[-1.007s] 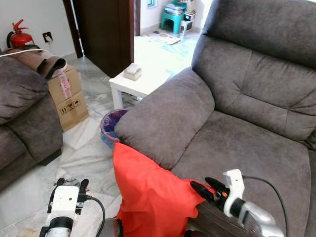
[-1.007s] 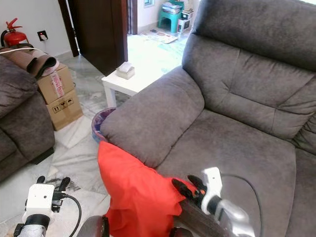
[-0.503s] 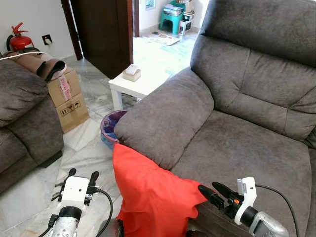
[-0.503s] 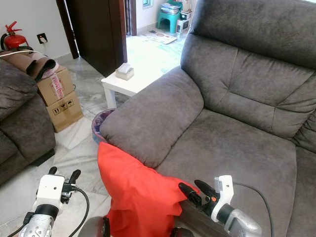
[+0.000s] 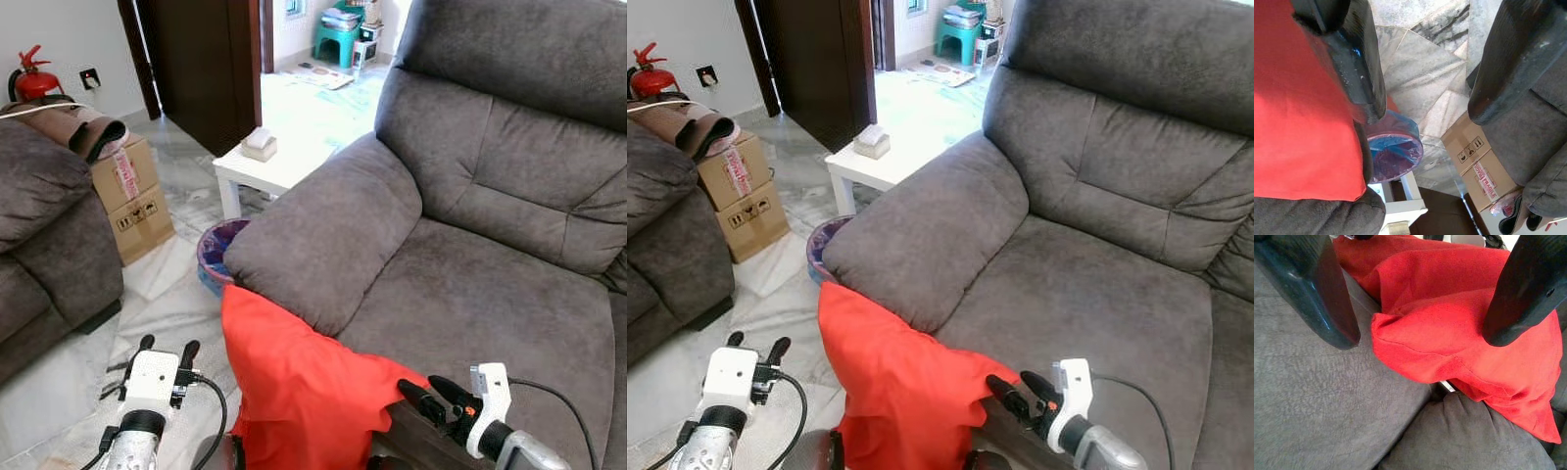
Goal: Move the pillow to the sofa from floor
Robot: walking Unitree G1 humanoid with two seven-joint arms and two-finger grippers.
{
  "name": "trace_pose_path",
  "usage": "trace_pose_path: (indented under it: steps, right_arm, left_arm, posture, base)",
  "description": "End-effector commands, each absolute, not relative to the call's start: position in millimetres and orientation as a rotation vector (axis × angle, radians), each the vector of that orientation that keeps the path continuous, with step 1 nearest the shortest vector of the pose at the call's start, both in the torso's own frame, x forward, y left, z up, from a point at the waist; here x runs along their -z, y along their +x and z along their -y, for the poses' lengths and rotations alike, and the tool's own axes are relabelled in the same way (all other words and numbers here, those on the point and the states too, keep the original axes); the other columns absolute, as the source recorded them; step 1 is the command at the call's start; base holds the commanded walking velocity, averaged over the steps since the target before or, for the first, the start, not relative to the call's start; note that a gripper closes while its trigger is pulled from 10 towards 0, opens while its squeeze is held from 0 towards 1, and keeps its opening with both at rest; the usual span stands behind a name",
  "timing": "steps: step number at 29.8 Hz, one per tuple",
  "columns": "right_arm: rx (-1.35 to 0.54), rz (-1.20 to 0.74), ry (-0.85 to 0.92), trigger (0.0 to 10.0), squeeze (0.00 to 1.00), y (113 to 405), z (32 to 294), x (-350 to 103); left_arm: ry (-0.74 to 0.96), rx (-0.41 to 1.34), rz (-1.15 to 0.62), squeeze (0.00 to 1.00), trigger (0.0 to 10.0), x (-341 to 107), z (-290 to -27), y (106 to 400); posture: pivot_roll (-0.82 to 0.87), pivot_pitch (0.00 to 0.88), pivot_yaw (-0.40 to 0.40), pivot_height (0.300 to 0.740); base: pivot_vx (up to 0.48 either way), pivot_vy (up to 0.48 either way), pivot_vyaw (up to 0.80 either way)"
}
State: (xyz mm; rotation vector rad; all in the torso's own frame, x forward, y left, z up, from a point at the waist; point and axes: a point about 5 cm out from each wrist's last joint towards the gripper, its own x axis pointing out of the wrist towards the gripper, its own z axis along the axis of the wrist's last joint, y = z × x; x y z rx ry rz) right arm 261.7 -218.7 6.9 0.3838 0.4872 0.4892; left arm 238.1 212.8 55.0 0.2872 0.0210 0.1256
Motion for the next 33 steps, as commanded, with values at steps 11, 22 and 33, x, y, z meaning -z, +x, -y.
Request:
trace_pose_path:
  steps: [11, 22, 33]
  right_arm:
    - [-0.519, -0.479, 0.523, 10.0, 0.00, 262.2, 197.0, -2.8]
    - [-0.560, -0.480, 0.522, 10.0, 0.00, 265.7, 175.7, -0.4]
    - [-0.661, -0.515, 0.515, 10.0, 0.00, 266.1, 149.6, 2.3]
  left_arm:
    - [0.268, -0.098, -0.029, 0.00, 10.0, -53.0, -208.9, 236.1]
    - [0.270, -0.088, -0.023, 0.00, 10.0, -55.3, -208.0, 237.0]
    - [0.273, -0.088, -0.009, 0.00, 10.0, -59.9, -208.4, 234.9]
  posture:
    - [0.06, 0.119, -0.038, 0.589]
    - [0.08, 0.128, -0.035, 0.589]
    - [0.12, 0.147, -0.045, 0.589]
  base:
    - [0.000, 0.000, 0.00]
    - [0.000, 0.000, 0.00]
    - [0.000, 0.000, 0.00]
